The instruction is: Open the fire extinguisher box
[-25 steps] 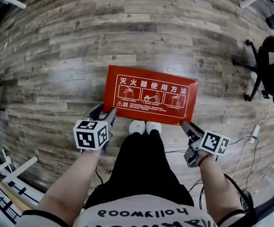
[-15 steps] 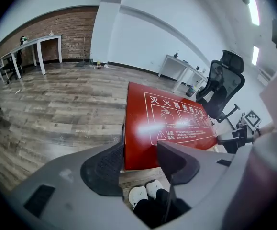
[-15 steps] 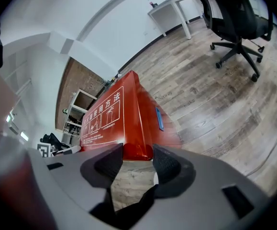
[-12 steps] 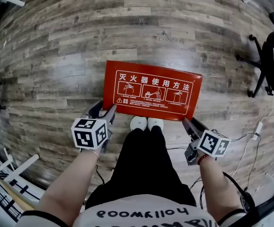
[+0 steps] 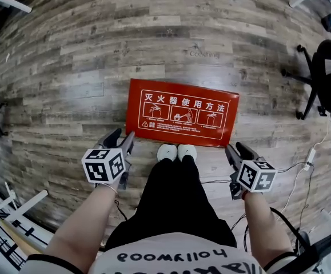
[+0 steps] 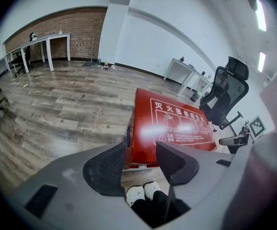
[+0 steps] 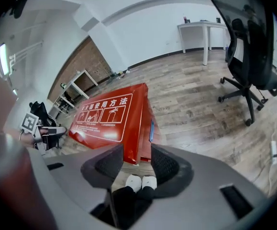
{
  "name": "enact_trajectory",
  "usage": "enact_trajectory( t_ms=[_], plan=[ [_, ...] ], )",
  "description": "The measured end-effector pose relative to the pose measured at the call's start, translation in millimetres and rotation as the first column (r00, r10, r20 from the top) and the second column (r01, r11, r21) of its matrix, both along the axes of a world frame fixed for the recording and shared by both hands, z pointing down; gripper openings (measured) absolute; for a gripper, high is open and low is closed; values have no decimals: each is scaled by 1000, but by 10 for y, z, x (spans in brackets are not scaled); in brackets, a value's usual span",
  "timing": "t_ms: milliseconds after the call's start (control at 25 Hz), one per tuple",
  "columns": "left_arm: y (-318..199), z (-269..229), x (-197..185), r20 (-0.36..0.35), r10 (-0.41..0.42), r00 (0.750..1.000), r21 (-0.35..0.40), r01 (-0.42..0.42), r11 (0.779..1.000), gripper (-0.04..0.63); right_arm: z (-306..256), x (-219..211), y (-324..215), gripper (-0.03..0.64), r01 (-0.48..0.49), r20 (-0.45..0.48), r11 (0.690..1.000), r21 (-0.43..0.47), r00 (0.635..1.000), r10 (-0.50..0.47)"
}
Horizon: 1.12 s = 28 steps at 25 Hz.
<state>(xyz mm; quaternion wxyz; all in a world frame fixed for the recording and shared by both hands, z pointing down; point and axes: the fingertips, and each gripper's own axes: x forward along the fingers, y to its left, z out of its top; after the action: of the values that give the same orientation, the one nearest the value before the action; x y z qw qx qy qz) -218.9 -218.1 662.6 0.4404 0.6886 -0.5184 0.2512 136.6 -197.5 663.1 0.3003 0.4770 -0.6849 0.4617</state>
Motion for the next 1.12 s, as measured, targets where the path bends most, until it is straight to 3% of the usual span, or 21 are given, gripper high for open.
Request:
enact_trajectory(
  t_ms=[200,320,520,640,800,1120],
  plan=[
    [-221,-469,155,-83,27,996,122,-17,992,196,-534,-149,-207,88,160,-66,977,144,986,-152],
    [-405,-870,344,-142,75,987,223,-42,974,176,-948,-338,-373,34,198,-34,951,237,980,-195],
    [-581,-1568,649,-187,173,967,369,-94,925,50,-1600,-629,-580,21,209,41,914,349,970,-238],
    [-634,-2043,780,-217,222,951,452,-103,886,28,-2035,-817,-713,18,199,105,889,413,959,-263],
    [-614,-2625,870,-205,298,932,539,-147,830,12,-2628,-1045,-855,18,197,152,839,506,938,-312],
    [-574,-3557,589,-260,246,934,630,-29,776,9,-3556,-1343,-959,18,207,159,734,647,905,-395]
  ],
)
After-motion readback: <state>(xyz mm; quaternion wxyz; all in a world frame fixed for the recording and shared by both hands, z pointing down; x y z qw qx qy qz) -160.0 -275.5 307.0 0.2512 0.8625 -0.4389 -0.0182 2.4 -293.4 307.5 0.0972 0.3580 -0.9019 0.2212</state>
